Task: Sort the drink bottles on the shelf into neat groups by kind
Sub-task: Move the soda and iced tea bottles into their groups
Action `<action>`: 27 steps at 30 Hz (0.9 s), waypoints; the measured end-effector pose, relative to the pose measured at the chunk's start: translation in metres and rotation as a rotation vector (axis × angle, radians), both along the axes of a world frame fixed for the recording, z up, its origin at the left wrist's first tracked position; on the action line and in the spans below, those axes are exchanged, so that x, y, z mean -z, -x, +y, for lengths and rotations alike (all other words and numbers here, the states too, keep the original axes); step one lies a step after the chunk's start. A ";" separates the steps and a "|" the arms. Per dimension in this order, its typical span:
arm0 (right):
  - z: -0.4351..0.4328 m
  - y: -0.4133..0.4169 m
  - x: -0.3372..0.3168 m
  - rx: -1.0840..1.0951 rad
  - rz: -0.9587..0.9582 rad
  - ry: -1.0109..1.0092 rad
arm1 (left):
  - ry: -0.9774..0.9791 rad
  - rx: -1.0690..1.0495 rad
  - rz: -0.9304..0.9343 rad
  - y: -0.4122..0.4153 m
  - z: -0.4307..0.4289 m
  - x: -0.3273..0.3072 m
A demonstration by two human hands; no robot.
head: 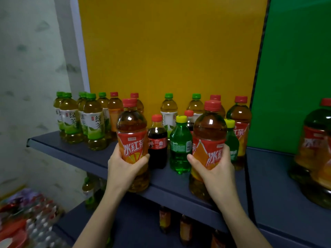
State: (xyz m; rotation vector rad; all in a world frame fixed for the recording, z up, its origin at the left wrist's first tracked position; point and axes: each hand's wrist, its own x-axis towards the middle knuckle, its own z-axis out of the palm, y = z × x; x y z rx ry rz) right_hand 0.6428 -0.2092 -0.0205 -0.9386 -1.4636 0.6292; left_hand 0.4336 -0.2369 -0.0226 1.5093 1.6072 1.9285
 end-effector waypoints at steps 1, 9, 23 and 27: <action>0.003 0.004 0.001 0.026 -0.008 0.000 | -0.002 0.017 0.000 0.006 0.008 0.001; 0.010 0.032 0.002 0.233 -0.029 -0.031 | 0.022 0.156 0.002 0.047 0.063 0.000; -0.011 0.025 0.000 0.464 -0.248 -0.103 | -0.152 0.096 0.054 0.062 0.055 0.007; -0.017 0.002 -0.003 0.612 -0.259 -0.207 | -0.410 0.255 0.202 0.021 0.027 0.012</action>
